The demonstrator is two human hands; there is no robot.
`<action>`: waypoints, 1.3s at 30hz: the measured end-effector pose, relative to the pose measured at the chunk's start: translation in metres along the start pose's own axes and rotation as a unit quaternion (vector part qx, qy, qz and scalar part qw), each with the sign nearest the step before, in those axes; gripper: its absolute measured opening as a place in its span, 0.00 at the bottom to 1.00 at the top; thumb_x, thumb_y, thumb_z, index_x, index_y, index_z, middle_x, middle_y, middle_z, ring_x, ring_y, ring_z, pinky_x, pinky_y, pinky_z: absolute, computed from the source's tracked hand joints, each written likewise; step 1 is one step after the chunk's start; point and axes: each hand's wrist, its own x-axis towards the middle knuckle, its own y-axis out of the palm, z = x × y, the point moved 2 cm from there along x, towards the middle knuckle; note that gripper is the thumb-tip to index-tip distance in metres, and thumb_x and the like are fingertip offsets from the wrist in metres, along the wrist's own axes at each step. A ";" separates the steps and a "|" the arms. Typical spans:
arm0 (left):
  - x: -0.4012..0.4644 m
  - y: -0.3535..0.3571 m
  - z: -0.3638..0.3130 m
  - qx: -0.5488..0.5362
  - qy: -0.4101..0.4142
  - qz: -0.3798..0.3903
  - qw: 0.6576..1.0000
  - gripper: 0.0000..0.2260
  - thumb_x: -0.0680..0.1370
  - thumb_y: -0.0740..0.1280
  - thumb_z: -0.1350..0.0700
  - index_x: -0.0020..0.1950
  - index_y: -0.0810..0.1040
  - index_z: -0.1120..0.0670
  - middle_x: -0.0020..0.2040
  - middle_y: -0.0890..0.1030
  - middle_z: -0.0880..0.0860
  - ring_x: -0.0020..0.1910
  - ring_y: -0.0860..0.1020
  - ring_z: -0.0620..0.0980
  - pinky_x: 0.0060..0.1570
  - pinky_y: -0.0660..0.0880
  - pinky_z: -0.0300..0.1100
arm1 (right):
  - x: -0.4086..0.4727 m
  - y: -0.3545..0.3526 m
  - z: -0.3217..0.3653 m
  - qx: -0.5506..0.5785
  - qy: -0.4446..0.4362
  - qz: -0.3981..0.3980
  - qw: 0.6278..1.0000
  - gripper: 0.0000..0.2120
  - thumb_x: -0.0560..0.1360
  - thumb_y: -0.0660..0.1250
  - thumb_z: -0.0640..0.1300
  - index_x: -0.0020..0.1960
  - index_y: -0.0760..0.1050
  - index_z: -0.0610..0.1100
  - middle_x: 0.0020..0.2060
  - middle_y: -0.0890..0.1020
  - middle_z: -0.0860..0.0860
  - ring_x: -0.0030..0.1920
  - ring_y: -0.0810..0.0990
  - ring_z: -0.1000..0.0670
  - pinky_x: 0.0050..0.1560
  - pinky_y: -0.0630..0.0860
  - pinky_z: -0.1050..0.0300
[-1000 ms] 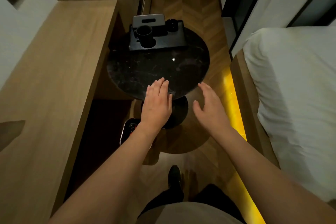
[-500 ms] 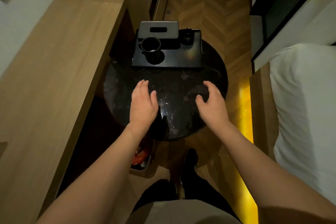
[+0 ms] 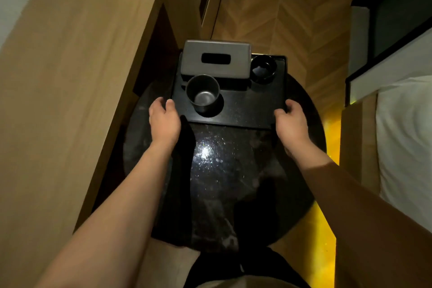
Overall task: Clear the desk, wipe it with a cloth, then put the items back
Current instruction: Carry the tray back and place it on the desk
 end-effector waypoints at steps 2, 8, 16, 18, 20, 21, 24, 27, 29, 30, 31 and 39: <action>0.036 0.010 -0.004 -0.012 -0.032 0.010 0.999 0.23 0.85 0.55 0.47 0.79 0.63 0.54 0.78 0.65 0.55 0.76 0.64 0.55 0.75 0.60 0.52 | 0.029 0.011 0.005 0.022 0.039 0.000 0.999 0.28 0.79 0.62 0.47 0.78 0.61 0.47 0.73 0.69 0.45 0.70 0.70 0.43 0.68 0.66 0.52; 0.117 0.041 -0.019 -0.053 -0.118 0.071 0.989 0.25 0.82 0.55 0.43 0.77 0.67 0.52 0.75 0.70 0.56 0.73 0.66 0.58 0.74 0.62 0.57 | 0.096 0.046 0.018 0.046 0.118 -0.023 0.992 0.30 0.81 0.60 0.48 0.80 0.54 0.47 0.77 0.60 0.45 0.73 0.64 0.41 0.72 0.65 0.43; 0.137 0.057 -0.037 -0.035 -0.164 0.080 0.983 0.26 0.83 0.49 0.40 0.78 0.65 0.50 0.76 0.68 0.58 0.74 0.65 0.61 0.74 0.59 0.59 | 0.108 0.052 0.011 -0.142 0.180 -0.092 0.969 0.31 0.79 0.56 0.54 0.78 0.55 0.44 0.75 0.57 0.42 0.72 0.58 0.39 0.72 0.56 0.45; 0.134 0.059 -0.041 -0.024 -0.166 0.075 0.983 0.28 0.82 0.49 0.38 0.78 0.65 0.50 0.76 0.68 0.58 0.74 0.65 0.62 0.74 0.60 0.59 | 0.113 0.054 0.013 -0.115 0.207 -0.085 0.968 0.31 0.79 0.56 0.54 0.78 0.56 0.44 0.75 0.57 0.42 0.72 0.58 0.40 0.71 0.58 0.44; 0.132 0.059 -0.045 -0.075 -0.184 0.109 0.974 0.36 0.75 0.53 0.29 0.78 0.65 0.48 0.75 0.69 0.57 0.73 0.67 0.61 0.73 0.62 0.59 | 0.116 0.054 0.018 -0.092 0.219 -0.100 0.966 0.31 0.78 0.57 0.54 0.78 0.58 0.44 0.74 0.58 0.42 0.71 0.59 0.40 0.69 0.58 0.44; 0.132 0.057 -0.047 -0.092 -0.189 0.131 0.969 0.40 0.71 0.55 0.26 0.77 0.66 0.47 0.75 0.69 0.56 0.74 0.67 0.61 0.73 0.63 0.60 | 0.118 0.052 0.019 -0.083 0.223 -0.110 0.965 0.31 0.78 0.57 0.54 0.77 0.58 0.44 0.74 0.59 0.42 0.71 0.59 0.40 0.68 0.59 0.44; 0.130 0.050 -0.052 -0.118 -0.193 0.167 0.960 0.44 0.65 0.67 0.27 0.76 0.67 0.48 0.74 0.71 0.57 0.72 0.71 0.61 0.71 0.67 0.60 | 0.119 0.047 0.017 -0.054 0.247 -0.124 0.959 0.32 0.77 0.57 0.56 0.76 0.58 0.43 0.73 0.61 0.41 0.70 0.63 0.40 0.67 0.61 0.45; 0.122 0.045 -0.047 -0.200 -0.193 0.199 0.940 0.31 0.74 0.73 0.41 0.71 0.73 0.55 0.63 0.81 0.59 0.59 0.82 0.60 0.60 0.78 0.54 | 0.110 0.046 0.015 -0.023 0.250 -0.125 0.960 0.33 0.77 0.58 0.59 0.76 0.58 0.42 0.71 0.63 0.41 0.66 0.68 0.40 0.62 0.66 0.46; 0.112 0.038 -0.043 -0.235 -0.193 0.209 0.930 0.23 0.76 0.73 0.45 0.66 0.77 0.56 0.59 0.84 0.60 0.57 0.83 0.59 0.57 0.80 0.52 | 0.101 0.046 0.015 -0.009 0.237 -0.114 0.965 0.34 0.77 0.58 0.59 0.76 0.57 0.42 0.70 0.65 0.42 0.64 0.70 0.41 0.63 0.69 0.44; 0.106 0.034 -0.041 -0.244 -0.194 0.211 0.926 0.20 0.77 0.72 0.46 0.64 0.79 0.56 0.58 0.84 0.60 0.57 0.83 0.59 0.58 0.80 0.52 | 0.096 0.046 0.016 0.004 0.232 -0.107 0.967 0.34 0.76 0.58 0.59 0.75 0.57 0.43 0.69 0.68 0.43 0.63 0.72 0.41 0.63 0.70 0.42; 0.100 0.028 -0.039 -0.250 -0.194 0.214 0.924 0.18 0.77 0.71 0.47 0.63 0.80 0.55 0.57 0.84 0.60 0.57 0.83 0.59 0.58 0.79 0.52 | 0.092 0.045 0.017 0.016 0.227 -0.103 0.968 0.33 0.75 0.58 0.59 0.74 0.58 0.43 0.67 0.70 0.43 0.61 0.73 0.41 0.63 0.71 0.40; 0.040 -0.033 -0.014 -0.290 -0.209 0.137 0.924 0.31 0.74 0.74 0.43 0.73 0.70 0.53 0.64 0.81 0.59 0.60 0.82 0.59 0.63 0.76 0.57 | 0.046 0.036 0.043 -0.035 0.124 -0.098 0.987 0.20 0.76 0.58 0.57 0.62 0.64 0.46 0.59 0.77 0.44 0.58 0.76 0.40 0.64 0.70 0.40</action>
